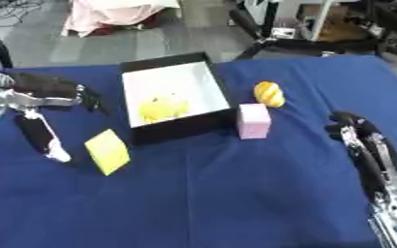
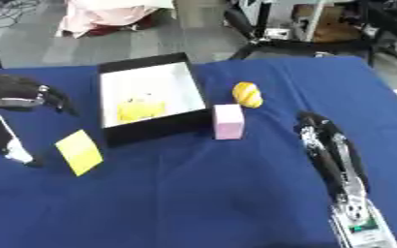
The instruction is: Pick up objects on the table and place them in the box.
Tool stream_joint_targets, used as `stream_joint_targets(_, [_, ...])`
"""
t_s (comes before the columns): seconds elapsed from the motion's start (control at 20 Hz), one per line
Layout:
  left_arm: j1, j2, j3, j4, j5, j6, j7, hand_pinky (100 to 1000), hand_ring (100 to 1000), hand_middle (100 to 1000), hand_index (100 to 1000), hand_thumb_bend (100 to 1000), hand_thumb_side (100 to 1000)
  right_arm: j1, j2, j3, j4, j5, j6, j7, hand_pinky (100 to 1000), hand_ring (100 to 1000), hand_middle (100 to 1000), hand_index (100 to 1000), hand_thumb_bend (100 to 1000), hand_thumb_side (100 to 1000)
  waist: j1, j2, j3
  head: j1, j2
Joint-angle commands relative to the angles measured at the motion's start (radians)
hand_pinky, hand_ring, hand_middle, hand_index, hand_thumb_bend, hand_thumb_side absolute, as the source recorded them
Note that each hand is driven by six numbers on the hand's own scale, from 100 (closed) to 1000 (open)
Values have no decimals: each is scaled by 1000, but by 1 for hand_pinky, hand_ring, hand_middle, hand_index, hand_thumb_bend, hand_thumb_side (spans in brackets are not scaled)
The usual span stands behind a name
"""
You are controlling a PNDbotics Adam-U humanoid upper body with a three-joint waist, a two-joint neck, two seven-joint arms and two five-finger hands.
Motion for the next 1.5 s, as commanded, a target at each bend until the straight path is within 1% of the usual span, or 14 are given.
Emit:
stream_joint_targets(0.05, [-28,-10,5,45,-55,-132,-69,856,780,811,912,624,362,-8,-20,-4,-8,1,-1,2,787,740,743,786,100,707,6,-22,-2,-3,-2])
stream_joint_targets(0.4, [-35,-56,13,133,-118,-174,-26,852,776,808,909,623,358,-10,-18,-3,-8,0,-1,4,787,740,743,785,100,708,4,-22,0,-5,-2])
stream_joint_targets(0.7, [-40,-92,14,175,-146,-191,0,850,774,806,908,602,345,-11,-17,-2,-8,-1,0,5,787,740,742,785,100,708,1,-21,0,-4,-2])
stream_joint_targets(1.0, [-53,-130,4,213,-178,-216,-24,849,771,801,899,573,321,-13,-15,-1,-8,-1,-1,7,787,740,742,785,100,708,-1,-20,-3,-2,-2])
stream_joint_targets(1.2, [-56,-144,7,237,-193,-227,-40,841,757,782,881,524,275,-13,-15,-1,-7,-2,0,6,787,740,742,785,100,710,-1,-20,-6,-1,-2])
stream_joint_targets(1.4, [-55,-151,9,250,-198,-234,-48,819,721,738,843,471,230,-13,-13,-1,-7,-2,-1,7,787,739,742,785,100,710,0,-19,-9,-1,-2])
stream_joint_targets(1.5, [-55,-152,10,251,-194,-233,-51,796,670,676,793,438,212,-13,-13,-1,-6,-2,-1,6,787,739,742,785,100,709,0,-19,-10,-1,-2])
